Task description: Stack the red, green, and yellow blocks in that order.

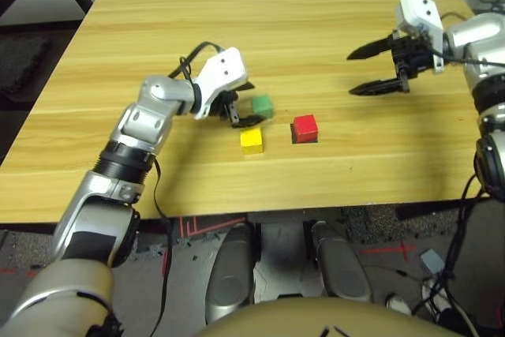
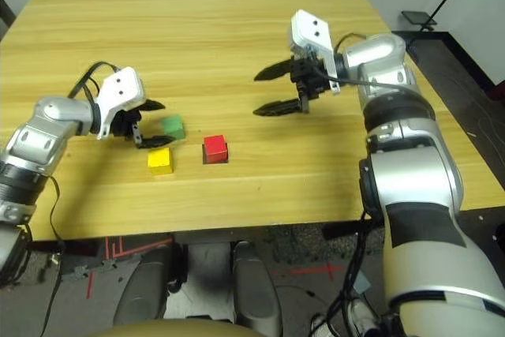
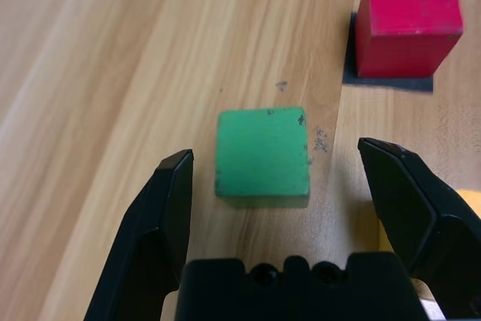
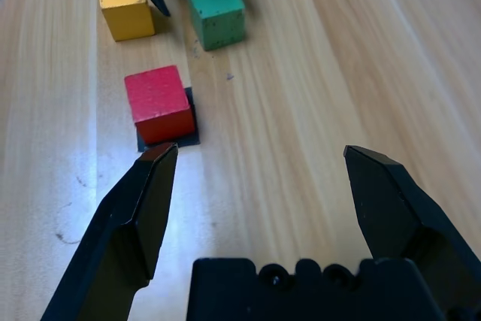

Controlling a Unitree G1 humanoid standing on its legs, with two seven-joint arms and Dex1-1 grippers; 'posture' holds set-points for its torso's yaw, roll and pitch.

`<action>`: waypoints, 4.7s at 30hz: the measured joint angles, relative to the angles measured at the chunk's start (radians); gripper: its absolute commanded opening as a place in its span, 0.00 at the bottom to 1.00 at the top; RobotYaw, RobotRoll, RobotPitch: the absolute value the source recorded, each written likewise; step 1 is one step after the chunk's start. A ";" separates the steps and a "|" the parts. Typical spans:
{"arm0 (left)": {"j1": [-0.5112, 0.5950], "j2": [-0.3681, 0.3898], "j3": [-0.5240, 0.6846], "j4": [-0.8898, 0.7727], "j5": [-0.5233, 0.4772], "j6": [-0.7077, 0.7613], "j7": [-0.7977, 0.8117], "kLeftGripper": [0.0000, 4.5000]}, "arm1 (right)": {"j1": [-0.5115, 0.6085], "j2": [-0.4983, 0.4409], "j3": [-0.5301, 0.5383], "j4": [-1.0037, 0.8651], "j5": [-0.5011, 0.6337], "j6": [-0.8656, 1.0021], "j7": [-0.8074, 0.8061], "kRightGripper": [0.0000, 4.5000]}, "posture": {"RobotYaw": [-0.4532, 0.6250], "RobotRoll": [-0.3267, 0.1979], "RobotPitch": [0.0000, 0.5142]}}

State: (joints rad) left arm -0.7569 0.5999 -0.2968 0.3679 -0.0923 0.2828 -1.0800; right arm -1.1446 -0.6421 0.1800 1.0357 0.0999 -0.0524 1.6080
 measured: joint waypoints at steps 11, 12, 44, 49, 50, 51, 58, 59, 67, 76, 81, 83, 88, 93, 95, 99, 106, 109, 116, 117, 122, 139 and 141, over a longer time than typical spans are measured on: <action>-0.062 -0.069 -0.002 0.215 0.057 -0.083 -0.041 0.88 | 0.093 -0.003 -0.059 -0.185 0.011 0.116 -0.026 1.00 | 0.65 0.49 0.21; -0.062 -0.076 -0.002 0.216 0.058 -0.084 -0.045 0.81 | 0.097 -0.003 -0.065 -0.191 0.012 0.122 -0.030 1.00 | 0.65 0.49 0.21; -0.061 -0.179 -0.049 -0.493 -0.101 0.619 0.095 0.46 | 0.240 -0.006 -0.092 -0.232 0.099 0.092 -0.004 1.00 | 0.64 0.62 0.26; -0.029 -0.180 -0.085 -0.437 -0.090 0.536 0.096 0.46 | 0.279 -0.038 -0.068 -0.333 0.233 0.133 0.000 1.00 | 0.62 0.62 0.27; -0.025 -0.180 -0.089 -0.422 -0.087 0.520 0.095 0.46 | 0.286 -0.048 -0.063 -0.353 0.244 0.144 0.000 1.00 | 0.62 0.63 0.27; -0.023 -0.180 -0.092 -0.411 -0.084 0.509 0.095 0.46 | 0.293 -0.059 -0.057 -0.369 0.257 0.151 0.000 1.00 | 0.62 0.63 0.27; -0.023 -0.174 -0.094 -0.343 -0.073 0.425 0.087 0.46 | 0.322 -0.082 -0.040 -0.440 0.292 0.193 0.000 1.00 | 0.60 0.63 0.27; -0.023 -0.172 -0.095 -0.338 -0.068 0.416 0.085 0.46 | 0.328 -0.085 -0.038 -0.448 0.298 0.196 0.000 1.00 | 0.60 0.63 0.27; -0.024 -0.173 -0.097 -0.304 -0.053 0.375 0.067 0.46 | 0.334 -0.092 -0.037 -0.467 0.311 0.210 0.000 1.00 | 0.60 0.64 0.28; -0.024 -0.175 -0.096 -0.285 -0.036 0.348 0.059 0.46 | 0.339 -0.092 -0.038 -0.467 0.311 0.217 0.000 1.00 | 0.59 0.64 0.28; -0.024 -0.179 -0.096 -0.277 -0.036 0.334 0.058 0.46 | 0.339 -0.092 -0.042 -0.467 0.311 0.217 0.000 1.00 | 0.59 0.65 0.28; -0.025 -0.184 -0.096 -0.269 -0.035 0.323 0.058 0.46 | 0.340 -0.091 -0.044 -0.467 0.310 0.218 0.000 1.00 | 0.59 0.65 0.28; -0.025 -0.186 -0.096 -0.262 -0.032 0.309 0.058 0.83 | 0.340 -0.089 -0.051 -0.467 0.308 0.220 0.000 1.00 | 0.60 0.65 0.27; -0.025 -0.182 -0.091 -0.311 -0.039 0.339 0.060 0.99 | 0.339 -0.089 -0.054 -0.463 0.306 0.219 0.000 1.00 | 0.62 0.64 0.26; -0.024 -0.165 -0.069 -0.371 -0.054 0.377 0.061 0.99 | 0.339 -0.089 -0.054 -0.458 0.305 0.218 0.000 1.00 | 0.62 0.64 0.26; 0.006 0.004 -0.010 -0.543 -0.097 0.476 0.023 0.99 | 0.333 -0.092 -0.053 -0.441 0.305 0.213 0.000 1.00 | 0.64 0.62 0.25; 0.197 0.228 0.042 -0.623 -0.120 0.485 -0.037 0.99 | 0.293 -0.094 -0.038 -0.403 0.305 0.203 0.000 1.00 | 0.65 0.59 0.24; 0.231 0.216 0.044 -0.602 -0.118 0.453 -0.020 0.99 | 0.277 -0.092 -0.031 -0.388 0.305 0.195 0.000 1.00 | 0.65 0.58 0.23; 0.229 0.150 0.041 -0.521 -0.099 0.398 0.035 0.99 | 0.258 -0.091 -0.028 -0.374 0.306 0.193 0.000 1.00 | 0.64 0.56 0.23; 0.226 0.143 0.041 -0.511 -0.096 0.392 0.038 0.99 | 0.258 -0.091 -0.028 -0.373 0.306 0.193 0.000 1.00 | 0.63 0.56 0.24; 0.233 0.110 0.021 -0.487 -0.077 0.369 0.049 0.99 | 0.258 -0.092 -0.028 -0.372 0.306 0.193 0.000 1.00 | 0.63 0.57 0.24; 0.149 0.050 0.071 -0.619 -0.149 0.621 0.134 0.43 | 0.262 -0.093 -0.034 -0.378 0.304 0.196 0.000 1.00 | 0.64 0.63 0.23; 0.084 0.051 0.092 -0.653 -0.177 0.687 0.143 0.43 | 0.270 -0.095 -0.035 -0.379 0.304 0.196 0.000 1.00 | 0.64 0.64 0.23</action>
State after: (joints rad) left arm -0.6732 0.6510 -0.2048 -0.2847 -0.2694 0.9695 -0.9370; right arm -0.8746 -0.7372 0.1446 0.6563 0.4040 0.1439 1.6084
